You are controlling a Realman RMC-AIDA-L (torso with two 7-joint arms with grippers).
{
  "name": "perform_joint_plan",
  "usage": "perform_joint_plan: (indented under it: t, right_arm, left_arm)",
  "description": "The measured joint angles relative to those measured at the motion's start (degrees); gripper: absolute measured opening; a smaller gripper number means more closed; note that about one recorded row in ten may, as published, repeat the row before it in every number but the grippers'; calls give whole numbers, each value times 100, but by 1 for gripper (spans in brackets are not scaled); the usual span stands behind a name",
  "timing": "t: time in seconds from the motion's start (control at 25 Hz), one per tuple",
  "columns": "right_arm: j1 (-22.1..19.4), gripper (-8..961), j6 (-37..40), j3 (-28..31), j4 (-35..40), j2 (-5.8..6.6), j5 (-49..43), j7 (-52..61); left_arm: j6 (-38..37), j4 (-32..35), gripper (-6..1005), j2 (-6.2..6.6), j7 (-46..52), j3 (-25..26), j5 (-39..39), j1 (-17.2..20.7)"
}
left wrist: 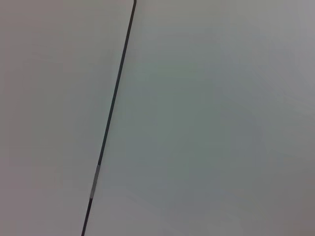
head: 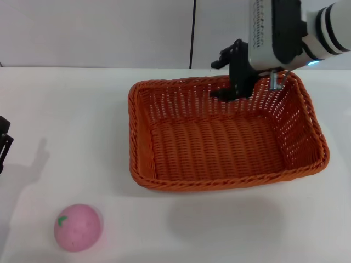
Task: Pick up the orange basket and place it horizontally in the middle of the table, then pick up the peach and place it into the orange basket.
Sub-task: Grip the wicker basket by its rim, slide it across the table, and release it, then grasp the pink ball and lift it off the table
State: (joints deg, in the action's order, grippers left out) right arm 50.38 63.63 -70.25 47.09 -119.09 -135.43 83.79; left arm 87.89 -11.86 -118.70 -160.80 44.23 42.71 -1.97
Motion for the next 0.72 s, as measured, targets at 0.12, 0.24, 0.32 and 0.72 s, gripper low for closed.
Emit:
perform_joint_plan:
  t: [0.12, 0.24, 0.32, 0.72]
  right_arm:
    - [-475, 548, -112, 22, 460, -12, 531, 254]
    - [-1178, 588, -82, 29, 1148, -1, 1514, 304]
    - [-1671, 614, -58, 29, 1603, 0, 2203, 315]
    - [-3782, 613, 166, 6, 2106, -52, 5025, 35]
  left_arm:
    - [41, 82, 809, 52, 419, -3, -17, 17]
    - [535, 843, 809, 170, 1584, -245, -59, -186]
    - [719, 1119, 810, 186, 1842, -343, -61, -262]
    - [1967, 3469, 810, 308, 3404, -2745, -47, -869]
